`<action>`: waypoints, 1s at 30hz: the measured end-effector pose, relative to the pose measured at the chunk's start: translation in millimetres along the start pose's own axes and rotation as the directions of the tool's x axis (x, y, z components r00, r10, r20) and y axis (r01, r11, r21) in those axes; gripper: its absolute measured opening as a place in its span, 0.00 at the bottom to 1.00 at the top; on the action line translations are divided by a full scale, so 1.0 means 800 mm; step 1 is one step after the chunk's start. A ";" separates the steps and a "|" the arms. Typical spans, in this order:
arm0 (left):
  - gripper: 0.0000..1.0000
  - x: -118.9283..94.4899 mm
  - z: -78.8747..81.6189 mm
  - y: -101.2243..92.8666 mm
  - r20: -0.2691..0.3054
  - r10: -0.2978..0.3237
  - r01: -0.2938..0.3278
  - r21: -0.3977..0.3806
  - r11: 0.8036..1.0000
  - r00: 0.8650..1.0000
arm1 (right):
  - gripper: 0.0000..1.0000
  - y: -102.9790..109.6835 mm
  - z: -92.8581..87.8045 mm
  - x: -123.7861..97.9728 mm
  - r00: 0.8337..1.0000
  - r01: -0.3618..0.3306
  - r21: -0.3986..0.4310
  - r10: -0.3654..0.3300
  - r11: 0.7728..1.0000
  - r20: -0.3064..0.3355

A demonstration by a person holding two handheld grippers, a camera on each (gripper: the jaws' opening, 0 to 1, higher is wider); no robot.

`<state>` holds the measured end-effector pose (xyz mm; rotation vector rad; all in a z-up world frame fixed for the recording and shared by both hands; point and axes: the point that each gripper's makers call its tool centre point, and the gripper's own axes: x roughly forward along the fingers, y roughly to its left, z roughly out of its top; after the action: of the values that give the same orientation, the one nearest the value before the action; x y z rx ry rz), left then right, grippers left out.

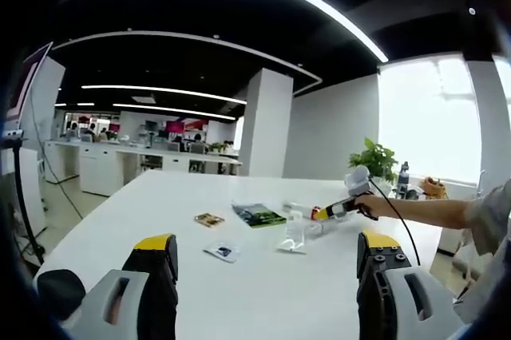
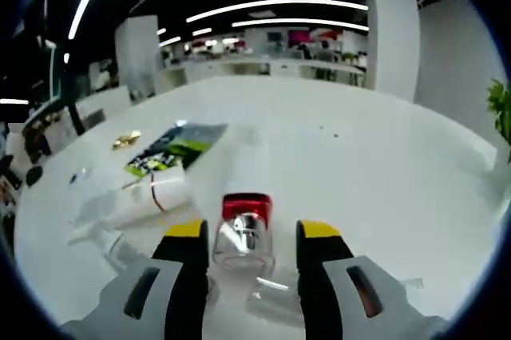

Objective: Arrange the skincare products in the storage area until every visible bottle or jar stands upright without overlapping.

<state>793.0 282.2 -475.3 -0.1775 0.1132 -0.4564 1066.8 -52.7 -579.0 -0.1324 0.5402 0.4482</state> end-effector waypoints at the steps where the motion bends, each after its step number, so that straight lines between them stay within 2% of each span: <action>1: 0.96 0.000 0.000 0.000 0.000 0.000 0.000 0.000 1.000 1.000 | 0.40 0.000 -0.001 0.001 1.000 0.001 -0.009 -0.001 1.000 -0.008; 7: 0.96 0.001 0.001 0.001 0.000 -0.002 0.002 -0.001 1.000 1.000 | 0.37 -0.001 -0.003 0.002 0.999 0.012 -0.032 -0.013 0.999 -0.038; 11: 0.96 0.001 0.001 0.002 0.001 0.001 -0.001 -0.003 1.000 1.000 | 0.30 -0.002 -0.005 0.002 0.998 0.020 -0.042 -0.023 0.999 -0.051; 22: 0.96 0.000 0.002 0.003 0.005 0.003 -0.003 -0.005 1.000 1.000 | 0.29 -0.002 -0.006 -0.002 0.997 0.044 -0.036 -0.046 0.998 -0.063; 30: 0.95 -0.001 0.003 0.003 0.009 0.007 -0.007 -0.004 1.000 1.000 | 0.28 0.001 -0.004 -0.012 0.997 0.033 -0.032 -0.035 0.999 -0.070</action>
<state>793.4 285.0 -473.3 -0.1834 0.1065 -0.4482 1058.0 -56.4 -576.6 -0.1869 0.5999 0.4199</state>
